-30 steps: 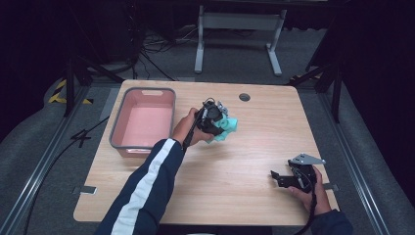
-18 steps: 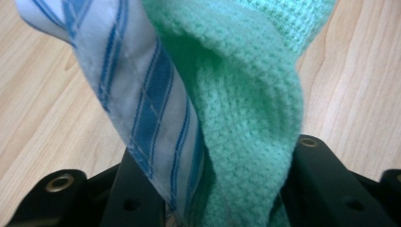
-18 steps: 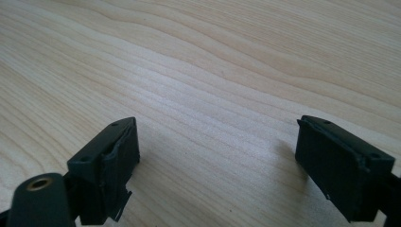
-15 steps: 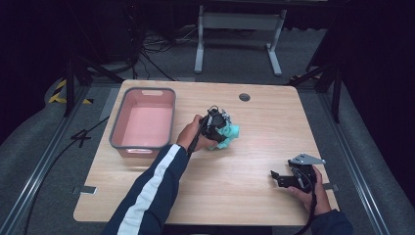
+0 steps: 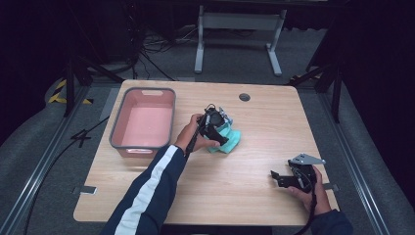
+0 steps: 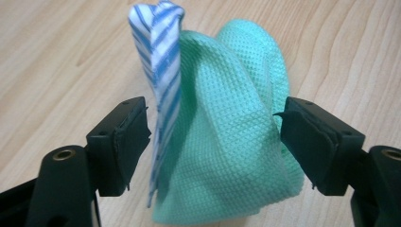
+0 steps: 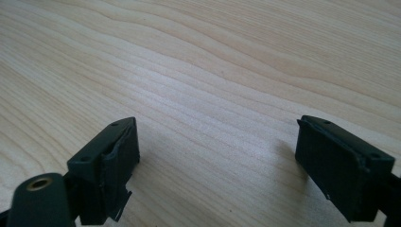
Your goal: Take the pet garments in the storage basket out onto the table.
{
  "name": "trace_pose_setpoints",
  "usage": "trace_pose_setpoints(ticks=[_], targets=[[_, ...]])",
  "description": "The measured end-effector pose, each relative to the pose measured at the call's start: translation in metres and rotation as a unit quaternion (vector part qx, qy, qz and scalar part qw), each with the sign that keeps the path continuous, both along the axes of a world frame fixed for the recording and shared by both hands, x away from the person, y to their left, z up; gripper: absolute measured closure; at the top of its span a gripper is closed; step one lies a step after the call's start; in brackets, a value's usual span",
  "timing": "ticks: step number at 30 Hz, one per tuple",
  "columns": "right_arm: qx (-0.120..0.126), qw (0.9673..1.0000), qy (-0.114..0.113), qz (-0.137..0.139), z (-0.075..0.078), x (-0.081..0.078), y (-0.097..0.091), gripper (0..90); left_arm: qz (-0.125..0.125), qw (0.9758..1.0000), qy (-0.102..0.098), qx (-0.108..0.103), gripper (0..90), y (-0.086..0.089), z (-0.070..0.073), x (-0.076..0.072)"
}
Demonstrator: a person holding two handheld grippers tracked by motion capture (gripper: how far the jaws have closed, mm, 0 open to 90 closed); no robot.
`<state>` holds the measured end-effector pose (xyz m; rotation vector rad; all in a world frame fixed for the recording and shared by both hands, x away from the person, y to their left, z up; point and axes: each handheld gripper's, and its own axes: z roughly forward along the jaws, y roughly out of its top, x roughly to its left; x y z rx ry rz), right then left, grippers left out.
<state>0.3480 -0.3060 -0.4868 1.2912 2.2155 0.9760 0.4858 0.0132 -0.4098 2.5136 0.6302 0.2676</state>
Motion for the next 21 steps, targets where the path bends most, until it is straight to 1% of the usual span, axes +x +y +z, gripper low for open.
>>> trace_pose_setpoints(ticks=[1,3,4,5,6,7,9,10,14,15,16,17,19,20,21], targets=[[0.000,1.0000,0.000,0.000,0.000,0.000,0.000,14.7,0.000,1.0000,0.001,0.000,23.9,0.001,0.002,0.000],[0.000,1.0000,0.000,0.000,0.000,0.000,0.000,14.7,0.003,0.9999,-0.008,-0.007,23.6,0.002,0.004,-0.001],[0.000,1.0000,0.000,0.000,0.000,0.000,0.000,14.7,0.000,1.0000,-0.006,-0.005,23.6,0.003,0.006,-0.001],[0.000,1.0000,0.000,0.000,0.000,0.000,0.000,14.7,0.001,0.9999,-0.011,-0.005,23.6,0.003,0.007,-0.002],[0.000,1.0000,0.000,0.000,0.000,0.000,0.000,14.7,0.000,0.9999,-0.013,0.000,23.5,0.004,0.008,-0.002],[0.000,1.0000,0.000,0.000,0.000,0.000,0.000,14.7,0.001,0.9998,-0.019,0.001,22.2,0.004,0.010,-0.003],[0.000,1.0000,0.000,0.000,0.000,0.000,0.000,14.8,-0.003,0.9998,-0.022,-0.001,21.6,0.007,0.014,-0.005],[0.000,1.0000,0.000,0.000,0.000,0.000,0.000,14.7,-0.003,0.9996,-0.027,-0.004,21.4,0.007,0.015,-0.005],[0.000,1.0000,0.000,0.000,0.000,0.000,0.000,14.7,-0.004,0.9991,-0.041,0.003,21.1,0.009,0.023,-0.010],[0.000,1.0000,0.000,0.000,0.000,0.000,0.000,14.7,-0.007,0.9990,-0.045,0.002,21.0,0.009,0.025,-0.011],[0.000,1.0000,0.000,0.000,0.000,0.000,0.000,14.7,-0.005,0.9988,-0.049,0.001,20.9,0.011,0.028,-0.013],[0.000,1.0000,0.000,0.000,0.000,0.000,0.000,14.7,-0.005,0.9988,-0.049,0.001,20.9,0.011,0.028,-0.013],[0.000,1.0000,0.000,0.000,0.000,0.000,0.000,14.7,-0.011,0.9984,-0.055,-0.004,20.6,0.014,0.033,-0.016],[0.000,1.0000,0.000,0.000,0.000,0.000,0.000,14.7,-0.008,0.9982,-0.059,-0.006,20.1,0.015,0.036,-0.018],[0.000,1.0000,0.000,0.000,0.000,0.000,0.000,14.7,-0.004,0.9979,-0.064,-0.004,20.0,0.015,0.037,-0.021]])
